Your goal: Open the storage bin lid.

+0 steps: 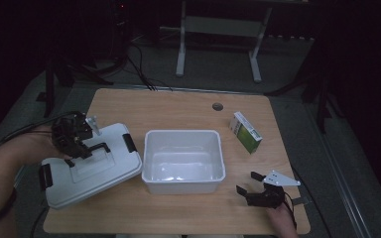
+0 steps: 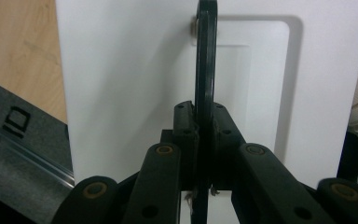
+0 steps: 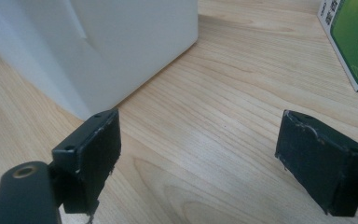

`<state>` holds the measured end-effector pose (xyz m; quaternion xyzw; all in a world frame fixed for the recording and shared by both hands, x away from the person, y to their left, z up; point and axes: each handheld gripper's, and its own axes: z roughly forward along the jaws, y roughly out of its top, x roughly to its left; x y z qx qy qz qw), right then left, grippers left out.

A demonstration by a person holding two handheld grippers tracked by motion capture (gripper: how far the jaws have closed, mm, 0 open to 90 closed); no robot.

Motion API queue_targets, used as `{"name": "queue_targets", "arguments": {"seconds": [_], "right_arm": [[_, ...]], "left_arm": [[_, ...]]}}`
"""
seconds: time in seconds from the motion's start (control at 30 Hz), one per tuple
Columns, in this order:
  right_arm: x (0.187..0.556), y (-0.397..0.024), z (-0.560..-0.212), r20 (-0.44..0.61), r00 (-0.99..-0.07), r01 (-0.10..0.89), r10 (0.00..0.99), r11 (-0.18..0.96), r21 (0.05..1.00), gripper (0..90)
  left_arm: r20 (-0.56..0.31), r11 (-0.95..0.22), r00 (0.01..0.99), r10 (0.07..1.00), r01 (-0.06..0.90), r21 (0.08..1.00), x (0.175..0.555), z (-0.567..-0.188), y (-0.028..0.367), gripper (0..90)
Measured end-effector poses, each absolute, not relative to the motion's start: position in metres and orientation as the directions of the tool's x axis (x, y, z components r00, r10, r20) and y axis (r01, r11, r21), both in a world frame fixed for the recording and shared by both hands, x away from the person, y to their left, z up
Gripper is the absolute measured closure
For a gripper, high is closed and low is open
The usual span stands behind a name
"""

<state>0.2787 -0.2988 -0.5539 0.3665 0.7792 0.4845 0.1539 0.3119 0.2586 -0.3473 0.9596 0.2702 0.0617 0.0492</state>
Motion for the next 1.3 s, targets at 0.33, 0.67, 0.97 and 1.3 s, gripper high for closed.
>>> {"name": "queue_targets", "arguments": {"seconds": [0.33,0.67,0.97,1.3], "right_arm": [[0.279,-0.298,-0.554,0.110,-0.684,0.423,0.721,0.269,0.866,13.8],[0.279,-0.298,-0.554,0.112,-0.685,0.423,0.720,0.267,0.866,13.8],[0.278,-0.297,-0.554,0.109,-0.686,0.422,0.720,0.271,0.865,13.8],[0.279,-0.297,-0.555,0.104,-0.687,0.420,0.719,0.275,0.865,13.7]], "left_arm": [[0.063,-0.830,0.831,0.552,0.541,0.137,0.312,-0.370,0.274,83.6],[0.031,-0.826,0.829,0.559,0.553,0.108,0.315,-0.412,0.275,83.6],[0.015,-0.825,0.828,0.560,0.557,0.094,0.318,-0.437,0.273,83.5],[-0.018,-0.822,0.825,0.565,0.564,0.081,0.325,-0.461,0.270,83.5]]}}
